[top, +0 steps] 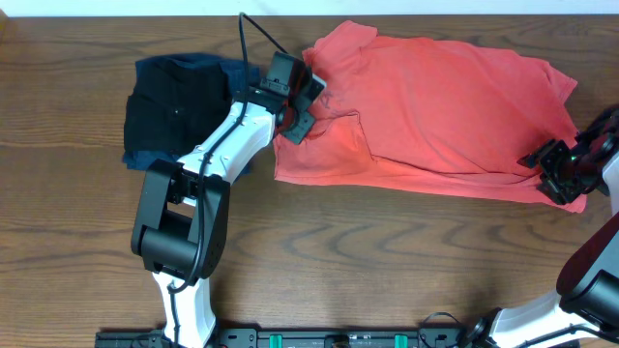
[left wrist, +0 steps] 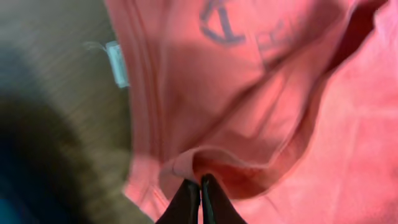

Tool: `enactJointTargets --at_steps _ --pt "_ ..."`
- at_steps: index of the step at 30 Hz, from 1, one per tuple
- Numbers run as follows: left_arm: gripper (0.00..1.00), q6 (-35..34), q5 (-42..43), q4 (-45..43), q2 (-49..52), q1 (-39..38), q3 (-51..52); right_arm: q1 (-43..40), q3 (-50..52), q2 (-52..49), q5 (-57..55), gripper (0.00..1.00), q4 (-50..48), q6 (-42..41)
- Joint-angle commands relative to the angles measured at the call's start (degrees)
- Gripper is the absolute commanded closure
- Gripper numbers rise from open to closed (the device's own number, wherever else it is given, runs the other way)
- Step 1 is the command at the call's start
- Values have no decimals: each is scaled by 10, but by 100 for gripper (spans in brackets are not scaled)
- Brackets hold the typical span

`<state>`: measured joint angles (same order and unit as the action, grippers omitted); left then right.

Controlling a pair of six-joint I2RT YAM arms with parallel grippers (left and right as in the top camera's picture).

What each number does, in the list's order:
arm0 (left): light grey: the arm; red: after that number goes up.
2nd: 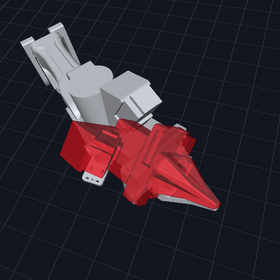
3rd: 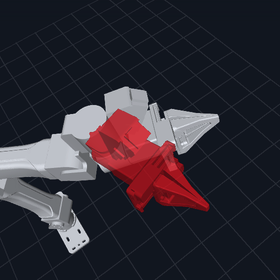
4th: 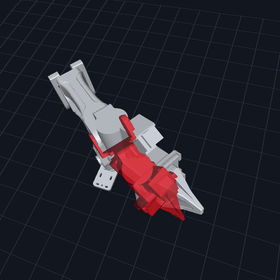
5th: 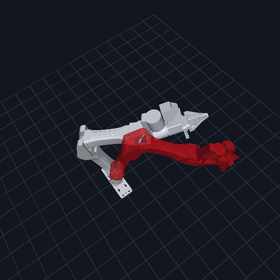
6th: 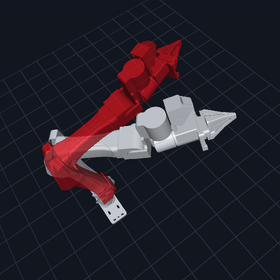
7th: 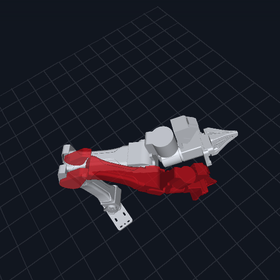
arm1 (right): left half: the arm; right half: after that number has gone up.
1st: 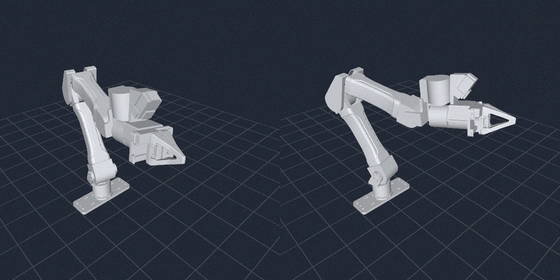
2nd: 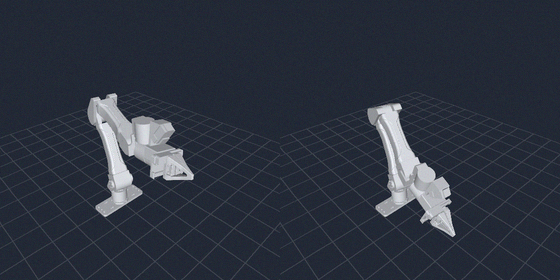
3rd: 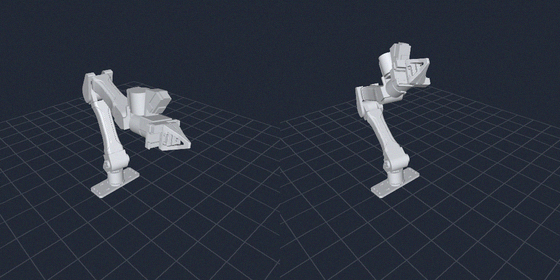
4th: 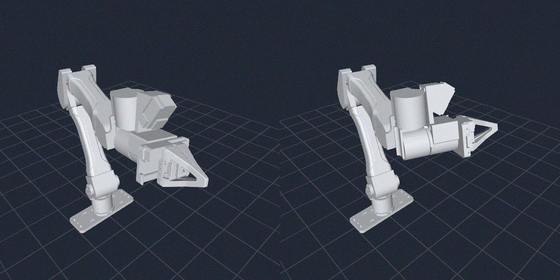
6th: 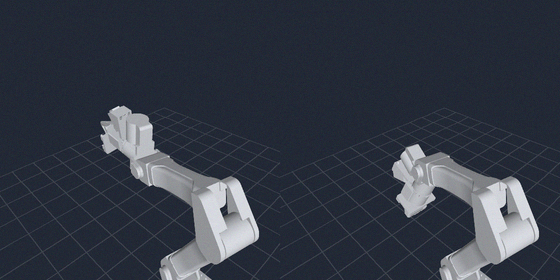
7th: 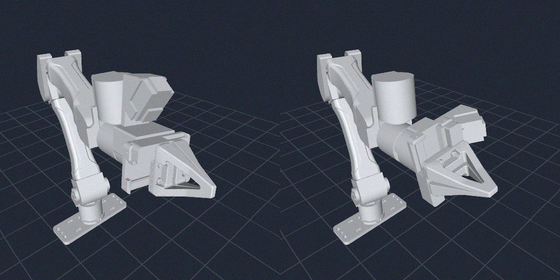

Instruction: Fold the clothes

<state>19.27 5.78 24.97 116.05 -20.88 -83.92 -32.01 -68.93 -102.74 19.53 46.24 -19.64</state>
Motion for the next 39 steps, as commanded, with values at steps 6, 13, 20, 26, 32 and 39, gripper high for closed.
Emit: enactJointTargets --at_steps 6,13,20,26,32,39 --pt "77 -5 -35 -27 4 1 1 2 2 -5 0 33 0 8" --pt "50 -42 -75 5 -7 -1 0 2 2 -5 0 33 0 8" --pt "94 -42 12 103 -42 -34 0 2 2 -5 0 32 -1 8" --pt "94 -33 41 116 -17 -82 34 2 2 -5 0 32 -2 8" --pt "94 -33 35 41 17 -94 66 2 2 -5 0 32 0 8" --pt "94 -33 -24 -34 20 -92 67 2 2 -5 0 32 0 8"
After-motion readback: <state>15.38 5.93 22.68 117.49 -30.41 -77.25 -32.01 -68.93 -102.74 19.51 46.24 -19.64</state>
